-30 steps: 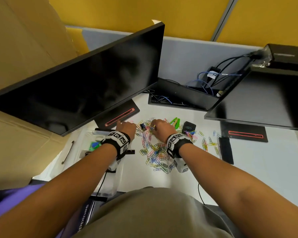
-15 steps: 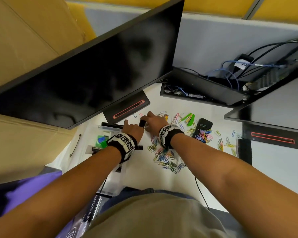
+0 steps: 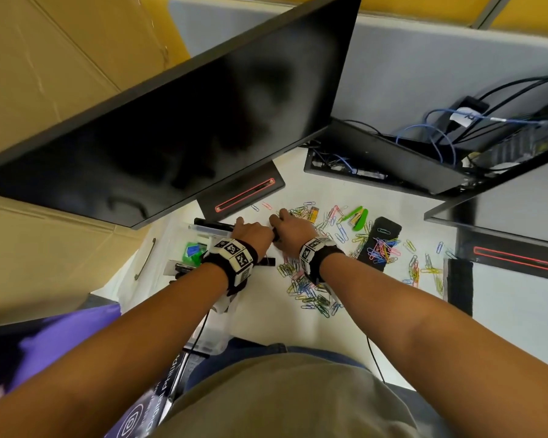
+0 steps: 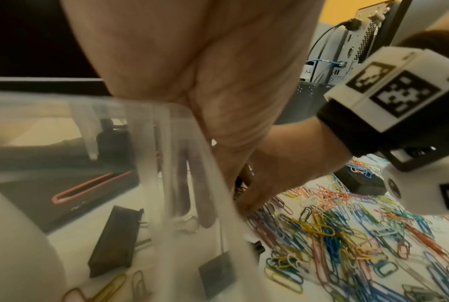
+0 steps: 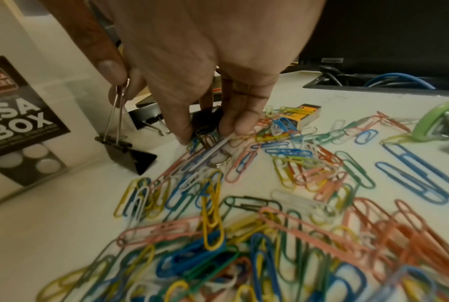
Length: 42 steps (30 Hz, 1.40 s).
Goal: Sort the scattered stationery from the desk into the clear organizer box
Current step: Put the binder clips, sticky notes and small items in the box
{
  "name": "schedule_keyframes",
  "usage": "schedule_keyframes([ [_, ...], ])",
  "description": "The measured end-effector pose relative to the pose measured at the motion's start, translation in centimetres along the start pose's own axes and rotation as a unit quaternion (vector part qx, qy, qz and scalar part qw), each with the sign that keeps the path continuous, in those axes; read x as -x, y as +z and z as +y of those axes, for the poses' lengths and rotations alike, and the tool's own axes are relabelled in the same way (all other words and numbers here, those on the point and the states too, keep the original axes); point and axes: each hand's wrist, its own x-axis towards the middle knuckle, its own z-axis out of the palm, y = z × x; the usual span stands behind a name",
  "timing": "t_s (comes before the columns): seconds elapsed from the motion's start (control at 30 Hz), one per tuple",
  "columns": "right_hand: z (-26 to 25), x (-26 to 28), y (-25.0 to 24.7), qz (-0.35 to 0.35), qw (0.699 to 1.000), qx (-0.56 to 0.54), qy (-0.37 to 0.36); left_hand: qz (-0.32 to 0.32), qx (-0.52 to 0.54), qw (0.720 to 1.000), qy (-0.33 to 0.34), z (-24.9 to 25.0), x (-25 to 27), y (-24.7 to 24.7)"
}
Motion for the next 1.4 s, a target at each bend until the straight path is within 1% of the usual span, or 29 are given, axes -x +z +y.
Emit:
schedule_keyframes([
  [0.17,0.9,1.2,0.2,0.002,1.0,-0.018,0.014,0.029,0.048,0.998,0.014,-0.1,0.7,-0.5],
  [0.27,1.4,2.1,-0.2,0.03,0.998,-0.049,0.04,0.047,0.09,0.995,0.021,-0.2,1.1,-0.5],
  [0.37,1.8,2.7,-0.5,0.067,0.99,-0.103,0.072,0.068,0.12,0.99,0.031,-0.2,1.7,-0.5],
  [0.5,2.2,3.5,-0.6,0.082,0.971,-0.2,0.101,0.092,0.197,0.975,0.041,-0.4,2.8,-0.3],
  [0.63,2.8,4.7,-0.7,0.124,0.946,-0.28,0.105,0.104,0.317,0.942,0.042,-0.6,3.8,-0.6],
  [0.7,3.1,5.4,-1.1,0.139,0.932,-0.314,0.116,0.114,0.375,0.919,0.046,-0.6,4.1,-0.8],
  [0.8,3.2,6.7,-1.4,0.159,0.894,-0.394,0.142,0.107,0.485,0.867,0.039,-0.6,4.6,-1.0],
  [0.87,3.2,7.5,-1.4,0.163,0.867,-0.441,0.165,0.118,0.521,0.845,0.02,-0.3,5.3,-1.4],
  [0.93,3.3,8.1,-1.3,0.158,0.855,-0.458,0.186,0.135,0.546,0.827,0.007,-0.1,5.7,-1.6],
  [1.1,3.3,9.5,-1.9,0.122,0.873,-0.434,0.185,0.183,0.591,0.785,0.0,0.0,6.7,-1.3],
  [1.2,3.0,9.8,-2.0,0.12,0.881,-0.418,0.188,0.215,0.571,0.792,-0.019,-0.7,7.0,-1.1],
  [1.27,2.8,9.7,-1.8,0.125,0.886,-0.406,0.186,0.243,0.568,0.786,-0.018,-1.2,7.1,-1.0],
  [1.33,2.4,9.7,-2.0,0.119,0.895,-0.394,0.169,0.276,0.557,0.783,-0.024,-1.9,7.3,-0.7],
  [1.4,1.9,9.5,-2.3,0.098,0.903,-0.391,0.148,0.303,0.553,0.775,-0.038,-2.5,7.8,-0.6],
])
